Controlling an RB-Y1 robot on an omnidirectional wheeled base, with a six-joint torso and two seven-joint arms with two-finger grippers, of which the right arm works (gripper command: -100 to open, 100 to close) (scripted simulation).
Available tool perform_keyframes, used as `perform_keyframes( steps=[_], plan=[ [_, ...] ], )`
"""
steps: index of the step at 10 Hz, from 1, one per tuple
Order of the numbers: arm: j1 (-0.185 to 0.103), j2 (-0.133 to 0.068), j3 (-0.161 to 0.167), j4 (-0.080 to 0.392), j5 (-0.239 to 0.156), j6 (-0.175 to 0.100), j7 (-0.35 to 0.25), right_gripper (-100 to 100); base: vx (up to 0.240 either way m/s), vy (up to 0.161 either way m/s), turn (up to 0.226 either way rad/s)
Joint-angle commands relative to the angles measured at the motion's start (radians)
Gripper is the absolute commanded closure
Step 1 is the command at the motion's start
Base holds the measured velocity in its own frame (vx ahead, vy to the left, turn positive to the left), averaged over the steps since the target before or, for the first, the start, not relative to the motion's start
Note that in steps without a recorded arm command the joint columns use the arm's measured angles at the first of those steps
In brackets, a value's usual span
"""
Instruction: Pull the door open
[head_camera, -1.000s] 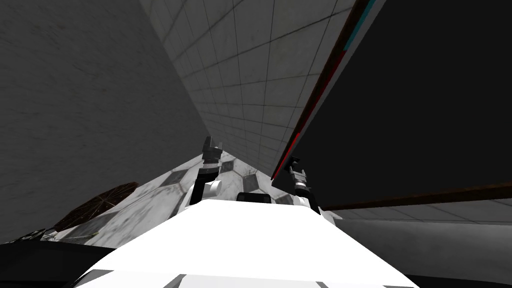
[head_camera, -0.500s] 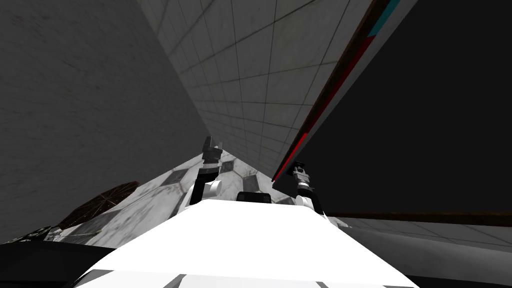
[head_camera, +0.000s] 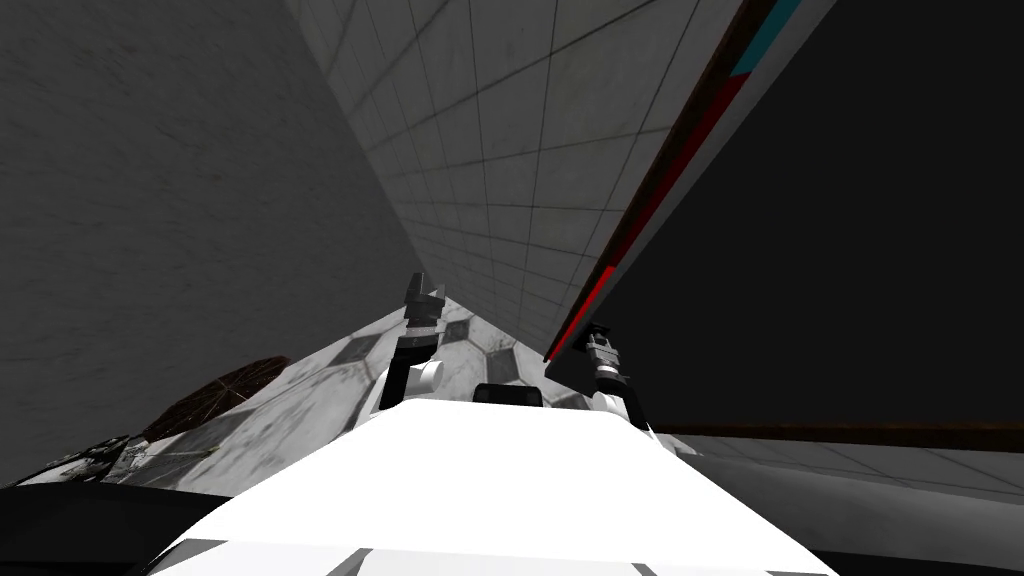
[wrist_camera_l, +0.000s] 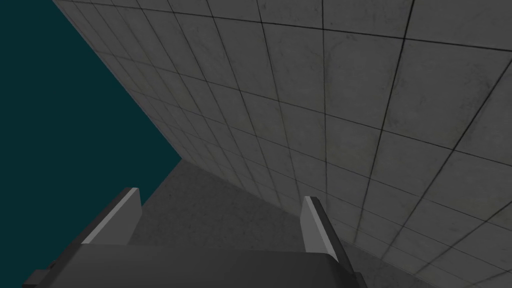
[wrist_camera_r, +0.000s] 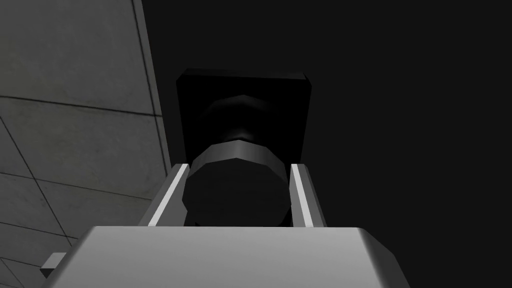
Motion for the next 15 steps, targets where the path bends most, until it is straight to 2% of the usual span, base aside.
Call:
perform_keyframes(
  steps=[1, 7, 8, 9, 10, 13, 15],
  plan=[
    [0.008, -0.012, 0.013, -0.002, 0.0, -0.005, -0.017, 100, -0.226, -0.046, 0.153],
    [0.044, -0.094, 0.064, -0.015, -0.005, -0.038, -0.106, 100, -0.235, -0.038, 0.162],
    [0.049, -0.105, 0.071, -0.016, -0.006, -0.043, -0.117, 100, -0.265, -0.045, 0.17],
    [0.046, -0.096, 0.068, -0.013, -0.005, -0.035, -0.107, 100, -0.115, -0.01, 0.048],
    [0.057, -0.115, 0.084, -0.013, -0.003, -0.047, -0.126, 100, -0.188, -0.053, 0.145],
    [0.07, -0.146, 0.102, -0.016, -0.001, -0.068, -0.153, 100, -0.236, -0.037, 0.152],
    [0.085, -0.178, 0.12, -0.018, 0.002, -0.09, -0.18, 100, -0.271, -0.04, 0.166]
  ],
)
